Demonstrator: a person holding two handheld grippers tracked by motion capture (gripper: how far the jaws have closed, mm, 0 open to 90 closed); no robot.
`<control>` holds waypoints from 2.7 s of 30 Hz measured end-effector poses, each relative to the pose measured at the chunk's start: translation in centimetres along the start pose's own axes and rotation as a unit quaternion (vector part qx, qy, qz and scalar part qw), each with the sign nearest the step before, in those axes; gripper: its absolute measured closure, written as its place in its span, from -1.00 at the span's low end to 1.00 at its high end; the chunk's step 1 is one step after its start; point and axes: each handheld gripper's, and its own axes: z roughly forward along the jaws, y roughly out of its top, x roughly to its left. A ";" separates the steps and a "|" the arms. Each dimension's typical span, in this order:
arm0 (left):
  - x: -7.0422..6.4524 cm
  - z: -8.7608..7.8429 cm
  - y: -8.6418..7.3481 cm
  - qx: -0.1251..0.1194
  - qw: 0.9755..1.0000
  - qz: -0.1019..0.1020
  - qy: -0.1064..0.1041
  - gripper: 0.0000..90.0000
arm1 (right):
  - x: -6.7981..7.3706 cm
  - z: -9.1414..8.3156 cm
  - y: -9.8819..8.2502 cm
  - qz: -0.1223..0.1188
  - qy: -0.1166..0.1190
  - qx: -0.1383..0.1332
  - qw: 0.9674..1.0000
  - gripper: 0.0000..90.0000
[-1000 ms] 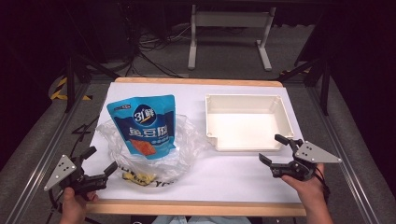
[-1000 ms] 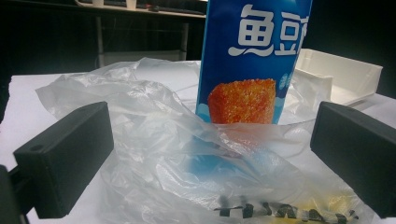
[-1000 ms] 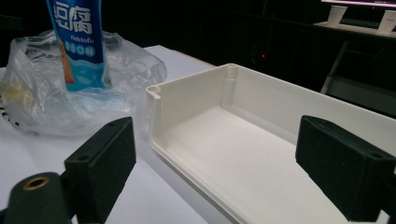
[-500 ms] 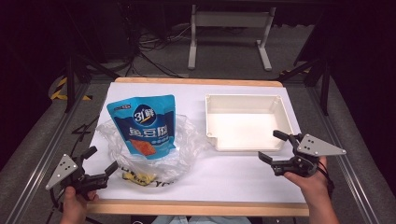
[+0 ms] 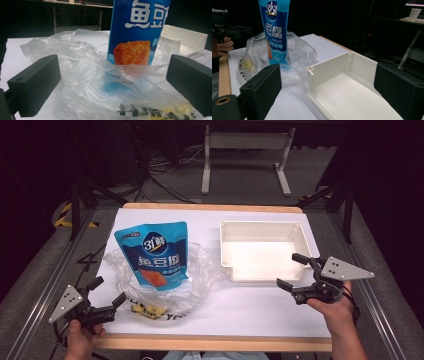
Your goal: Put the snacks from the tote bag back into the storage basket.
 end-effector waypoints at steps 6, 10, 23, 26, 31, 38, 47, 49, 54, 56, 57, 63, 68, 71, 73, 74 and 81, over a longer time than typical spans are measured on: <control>0.0 0.0 0.0 0.001 1.000 0.001 0.000 -1.00 | 0.0 1.2 0.7 0.002 0.013 0.003 1.000 -0.81; 0.0 0.0 0.0 0.001 1.000 0.001 0.000 -1.00 | 0.2 2.6 1.2 -0.002 0.022 0.010 1.000 -0.81; 0.0 0.0 0.0 -0.001 1.000 0.003 0.000 -1.00 | 1.3 6.4 3.1 -0.019 0.058 0.000 0.998 -0.74; 0.0 0.0 0.0 -0.002 1.000 0.003 0.001 -1.00 | 1.5 7.1 3.4 -0.022 0.060 -0.007 0.998 -0.74; 0.0 0.0 0.0 -0.002 1.000 0.003 0.001 -1.00 | 1.9 8.8 3.8 -0.027 0.078 -0.046 0.996 -0.68; 0.0 -0.1 0.0 -0.003 1.000 0.003 -0.001 -1.00 | 2.4 11.0 5.0 -0.036 0.097 -0.019 0.995 -0.69; 0.0 0.0 0.0 -0.003 1.000 0.003 -0.001 -1.00 | 2.9 13.5 6.3 -0.036 0.123 -0.022 0.992 -0.75; 0.0 0.0 0.0 -0.003 1.000 0.003 -0.001 -1.00 | 3.2 14.2 6.4 -0.040 0.132 -0.012 0.990 -0.83; 0.0 -0.1 0.1 -0.003 1.000 0.004 -0.002 -1.00 | 3.8 15.8 6.5 -0.047 0.142 0.000 0.989 -0.86; 0.0 -0.1 0.1 -0.003 1.000 0.004 -0.002 -1.00 | 3.9 16.0 6.5 -0.047 0.142 -0.001 0.989 -0.86; 0.0 -0.1 0.1 -0.004 1.000 0.004 -0.002 -1.00 | 4.1 16.6 6.6 -0.048 0.146 -0.001 0.988 -0.88; 0.0 -0.1 0.1 -0.005 1.000 0.003 -0.002 -1.00 | 4.6 18.2 6.9 -0.049 0.153 0.007 0.987 -0.88; 0.0 -0.1 0.1 -0.005 1.000 0.003 -0.003 -1.00 | 4.9 19.1 7.2 -0.040 0.149 -0.008 0.988 -0.97; 0.0 0.0 0.1 -0.005 1.000 0.002 -0.003 -1.00 | 5.1 19.4 7.2 -0.044 0.172 -0.009 0.984 -0.94; 0.0 0.0 0.1 -0.005 1.000 0.002 -0.002 -1.00 | 5.2 20.0 7.3 -0.046 0.167 -0.003 0.985 -0.95; 0.0 0.0 0.1 -0.005 1.000 0.002 -0.002 -1.00 | 5.3 20.3 7.3 -0.047 0.165 -0.003 0.985 -0.94; 0.1 -0.1 0.1 -0.008 1.000 0.001 -0.003 -1.00 | 5.8 22.8 7.0 -0.043 0.159 0.006 0.986 -0.89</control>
